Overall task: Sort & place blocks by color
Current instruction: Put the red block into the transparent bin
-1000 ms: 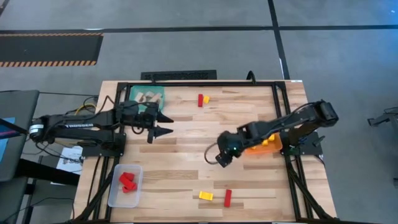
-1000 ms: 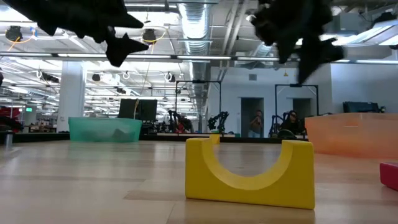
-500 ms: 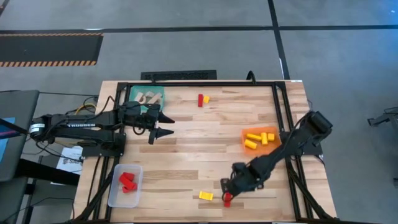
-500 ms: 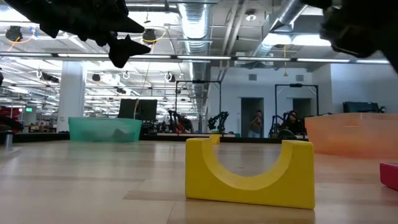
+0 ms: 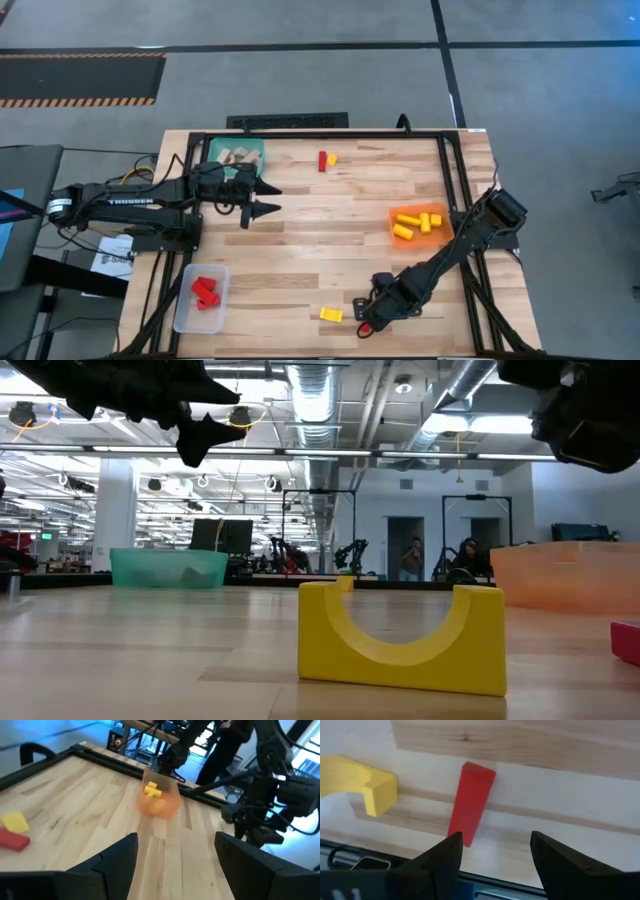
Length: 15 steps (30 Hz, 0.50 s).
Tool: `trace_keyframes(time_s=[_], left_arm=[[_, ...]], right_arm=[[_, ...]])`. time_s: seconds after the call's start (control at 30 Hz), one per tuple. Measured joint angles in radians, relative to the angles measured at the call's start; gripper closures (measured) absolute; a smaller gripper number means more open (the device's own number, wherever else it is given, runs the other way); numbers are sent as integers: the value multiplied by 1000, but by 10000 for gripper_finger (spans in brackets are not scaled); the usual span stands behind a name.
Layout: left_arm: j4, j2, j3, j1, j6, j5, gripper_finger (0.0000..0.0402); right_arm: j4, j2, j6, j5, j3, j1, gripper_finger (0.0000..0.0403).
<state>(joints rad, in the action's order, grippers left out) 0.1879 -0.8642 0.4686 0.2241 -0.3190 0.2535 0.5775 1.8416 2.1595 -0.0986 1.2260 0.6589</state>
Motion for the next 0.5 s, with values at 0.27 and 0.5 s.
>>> trace_keyframes(time_s=[0.27,0.5], left_arm=[[-5,0,0,-17,-116,1,150],[-6,25,0,-35,-131,3,150]], right_arm=[[45,0,-47,50,45,0,148],[135,0,-75,98,123,8,148]])
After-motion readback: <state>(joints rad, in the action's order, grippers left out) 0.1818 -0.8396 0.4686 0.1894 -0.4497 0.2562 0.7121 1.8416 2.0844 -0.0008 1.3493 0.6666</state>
